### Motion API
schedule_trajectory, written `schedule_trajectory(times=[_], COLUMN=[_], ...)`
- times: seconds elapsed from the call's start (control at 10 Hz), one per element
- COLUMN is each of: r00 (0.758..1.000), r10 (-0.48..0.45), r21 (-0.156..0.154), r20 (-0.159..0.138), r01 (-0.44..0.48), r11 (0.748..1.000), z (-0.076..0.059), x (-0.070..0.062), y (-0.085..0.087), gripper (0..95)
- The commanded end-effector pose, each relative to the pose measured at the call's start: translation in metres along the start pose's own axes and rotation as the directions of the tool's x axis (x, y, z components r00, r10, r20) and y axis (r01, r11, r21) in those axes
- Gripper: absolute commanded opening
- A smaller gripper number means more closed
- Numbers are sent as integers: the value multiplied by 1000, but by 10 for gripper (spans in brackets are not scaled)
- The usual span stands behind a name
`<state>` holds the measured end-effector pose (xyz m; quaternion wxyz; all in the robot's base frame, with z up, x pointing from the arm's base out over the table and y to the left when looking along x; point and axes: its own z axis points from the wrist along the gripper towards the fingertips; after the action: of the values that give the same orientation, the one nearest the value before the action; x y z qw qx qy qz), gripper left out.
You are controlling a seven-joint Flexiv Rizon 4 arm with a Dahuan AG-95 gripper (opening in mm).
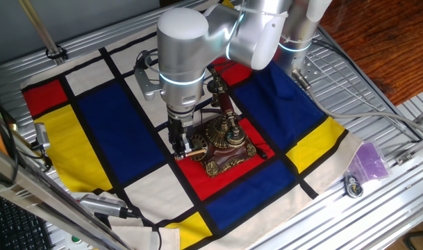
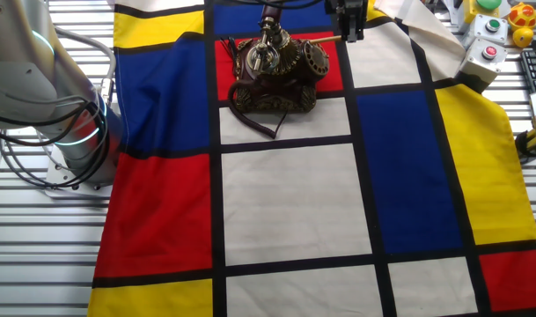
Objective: Dial a number on an old rotary phone
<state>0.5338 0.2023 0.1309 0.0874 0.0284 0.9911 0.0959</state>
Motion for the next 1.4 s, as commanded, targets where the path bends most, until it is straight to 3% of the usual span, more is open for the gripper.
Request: schedule_trajectory(times=[0.1, 1.4], r00=[1000, 1000], r10=[1, 9], r21=[0, -5], r20=[0, 10], r01=[-1, -9], r11=[1000, 1000], z=[1, 7], x=[-1, -5], y=[0, 0], gripper=[0, 0])
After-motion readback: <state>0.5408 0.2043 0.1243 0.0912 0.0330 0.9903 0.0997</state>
